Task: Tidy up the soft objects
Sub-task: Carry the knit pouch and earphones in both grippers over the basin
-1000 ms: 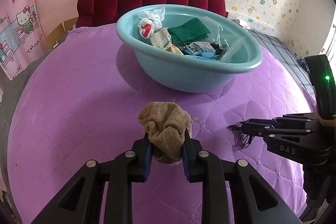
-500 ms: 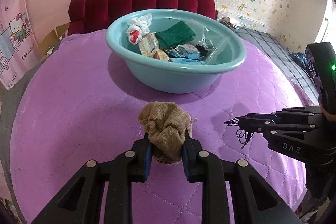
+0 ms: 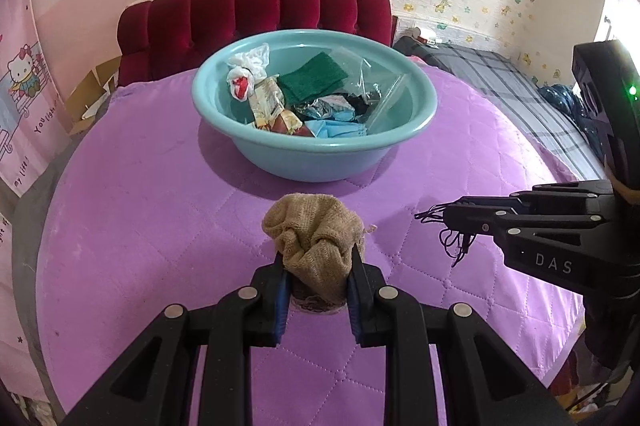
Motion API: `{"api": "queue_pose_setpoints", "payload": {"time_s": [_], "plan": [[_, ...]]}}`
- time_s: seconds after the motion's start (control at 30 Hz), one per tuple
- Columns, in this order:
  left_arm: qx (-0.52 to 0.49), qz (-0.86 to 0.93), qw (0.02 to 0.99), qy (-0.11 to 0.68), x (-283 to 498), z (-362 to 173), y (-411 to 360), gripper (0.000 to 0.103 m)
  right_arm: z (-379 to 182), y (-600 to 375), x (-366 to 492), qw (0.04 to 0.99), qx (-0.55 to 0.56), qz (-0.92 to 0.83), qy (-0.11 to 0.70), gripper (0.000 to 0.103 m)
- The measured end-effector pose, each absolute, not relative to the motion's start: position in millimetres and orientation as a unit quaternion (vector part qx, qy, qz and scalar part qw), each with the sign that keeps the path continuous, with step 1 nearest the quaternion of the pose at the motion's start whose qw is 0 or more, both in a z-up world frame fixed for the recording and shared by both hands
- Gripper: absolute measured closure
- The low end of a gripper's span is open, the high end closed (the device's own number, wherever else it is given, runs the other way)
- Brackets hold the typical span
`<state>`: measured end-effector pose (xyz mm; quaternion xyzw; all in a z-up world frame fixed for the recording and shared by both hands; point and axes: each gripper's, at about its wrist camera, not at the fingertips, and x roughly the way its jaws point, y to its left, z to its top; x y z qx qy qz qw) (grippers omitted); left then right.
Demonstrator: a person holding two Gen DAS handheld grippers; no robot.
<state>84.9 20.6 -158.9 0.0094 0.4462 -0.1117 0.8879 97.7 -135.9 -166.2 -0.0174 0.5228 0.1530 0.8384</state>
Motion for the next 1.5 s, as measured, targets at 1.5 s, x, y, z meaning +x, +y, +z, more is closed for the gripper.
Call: {"api": "queue_pose_setpoints", "payload": {"time_s": [1.5], "plan": [[0.003, -0.134, 0.895, 0.427, 194, -96, 25, 0.077, -76, -127, 201, 0.871, 0.002, 0.144, 0.471, 0.09]]}}
